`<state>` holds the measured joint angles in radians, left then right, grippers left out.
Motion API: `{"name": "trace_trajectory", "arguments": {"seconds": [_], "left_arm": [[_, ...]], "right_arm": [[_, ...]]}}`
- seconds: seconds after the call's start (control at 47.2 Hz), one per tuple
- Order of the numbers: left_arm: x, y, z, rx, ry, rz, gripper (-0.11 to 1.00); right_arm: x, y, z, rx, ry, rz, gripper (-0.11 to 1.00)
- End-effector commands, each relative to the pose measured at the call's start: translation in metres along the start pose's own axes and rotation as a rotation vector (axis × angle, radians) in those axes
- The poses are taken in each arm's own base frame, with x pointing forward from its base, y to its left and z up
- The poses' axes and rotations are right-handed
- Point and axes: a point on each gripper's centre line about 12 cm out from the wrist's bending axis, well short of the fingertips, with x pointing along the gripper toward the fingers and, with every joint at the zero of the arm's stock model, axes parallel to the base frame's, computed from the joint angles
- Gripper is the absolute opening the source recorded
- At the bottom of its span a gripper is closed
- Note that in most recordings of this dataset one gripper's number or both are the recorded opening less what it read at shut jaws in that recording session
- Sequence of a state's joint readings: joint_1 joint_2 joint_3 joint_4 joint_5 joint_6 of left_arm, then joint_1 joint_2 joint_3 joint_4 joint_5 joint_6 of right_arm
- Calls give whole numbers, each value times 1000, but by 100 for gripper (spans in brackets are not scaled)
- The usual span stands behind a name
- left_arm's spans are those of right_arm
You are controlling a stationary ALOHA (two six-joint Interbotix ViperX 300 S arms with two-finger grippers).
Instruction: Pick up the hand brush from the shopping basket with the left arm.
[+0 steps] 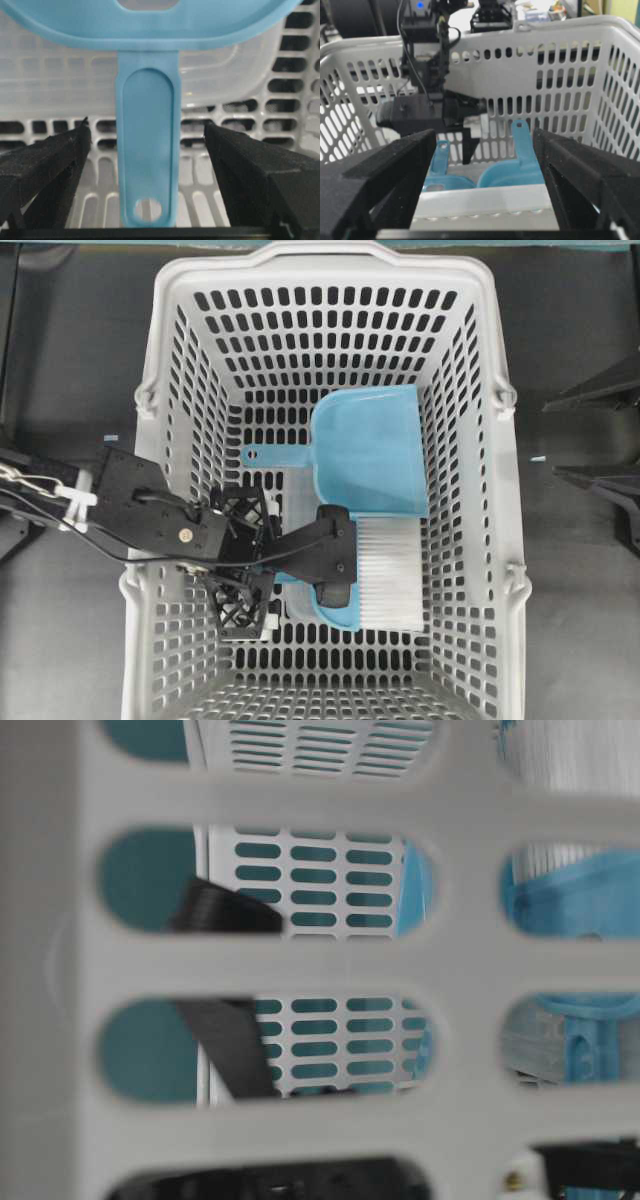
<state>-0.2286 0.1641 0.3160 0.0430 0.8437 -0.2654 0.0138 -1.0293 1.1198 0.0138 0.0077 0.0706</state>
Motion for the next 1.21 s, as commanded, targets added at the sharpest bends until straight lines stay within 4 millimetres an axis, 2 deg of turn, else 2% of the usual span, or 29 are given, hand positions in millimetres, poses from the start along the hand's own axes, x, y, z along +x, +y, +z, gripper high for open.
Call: {"name": "trace_trajectory", "arguments": {"seconds": [0.0,0.551,0.614,0.657,0.826,1.038,1.186], "left_arm": [[2,-1,4,1,-36,-8,89],[5,-2,3,6,-36,-9,85],[4,-3,3,7,-39,-10,80],[3,-5,4,14,-43,-12,71],[-3,-6,5,31,-63,-17,23],[-11,-8,5,65,-78,-21,24],[-31,-10,15,67,-135,-33,24]], "right_arm": [[1,1,3,4,-12,2,75],[1,1,-1,5,-10,8,74],[1,1,-1,6,-13,7,74],[1,1,-1,6,-15,7,74],[1,1,-3,6,-13,7,74],[1,1,-1,6,-32,8,74],[1,1,0,6,-38,8,74]]}}
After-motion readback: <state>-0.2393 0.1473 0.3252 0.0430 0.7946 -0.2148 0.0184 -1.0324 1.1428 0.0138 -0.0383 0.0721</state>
